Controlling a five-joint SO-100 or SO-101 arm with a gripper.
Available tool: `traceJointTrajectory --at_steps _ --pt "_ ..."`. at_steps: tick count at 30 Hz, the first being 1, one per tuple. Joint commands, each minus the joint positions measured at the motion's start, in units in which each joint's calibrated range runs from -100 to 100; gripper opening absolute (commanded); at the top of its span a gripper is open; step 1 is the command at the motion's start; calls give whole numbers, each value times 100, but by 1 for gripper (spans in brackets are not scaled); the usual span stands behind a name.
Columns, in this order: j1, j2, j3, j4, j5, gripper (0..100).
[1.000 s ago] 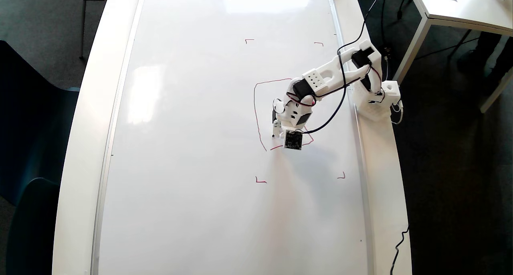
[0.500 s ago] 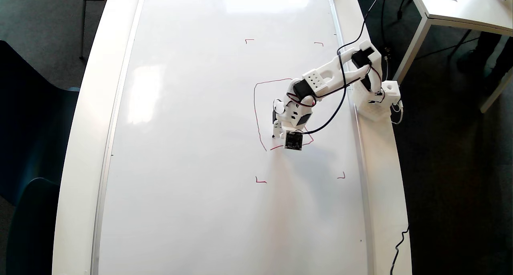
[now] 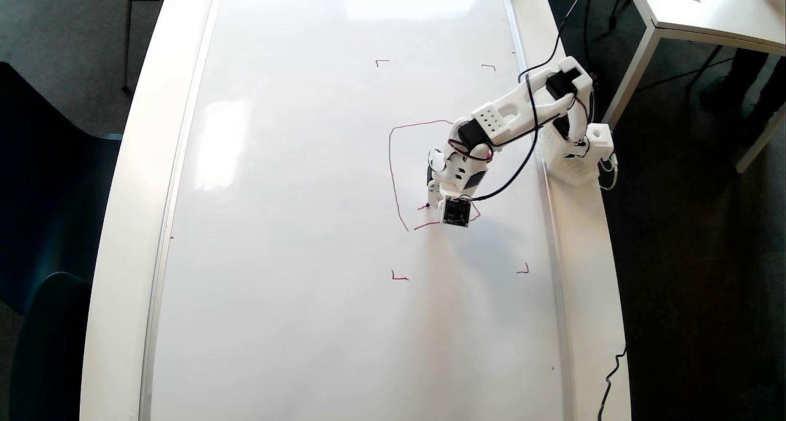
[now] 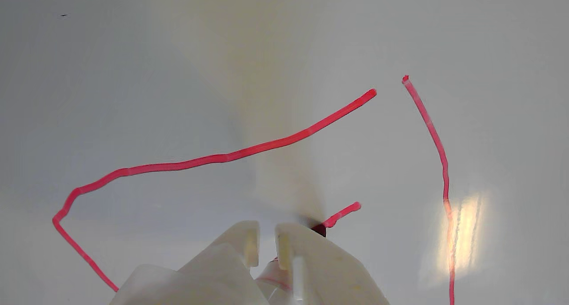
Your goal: Draw on a whiteboard a robot head using a pen attached to the gripper
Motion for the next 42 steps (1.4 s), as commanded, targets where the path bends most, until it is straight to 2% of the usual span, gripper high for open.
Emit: traceJointTrajectory --at_steps 1,16,42 --pt "-4 -165 177 52 -27 1" --pt "623 -165 241 -1 16 1" --pt "424 -81 150 -783 22 1"
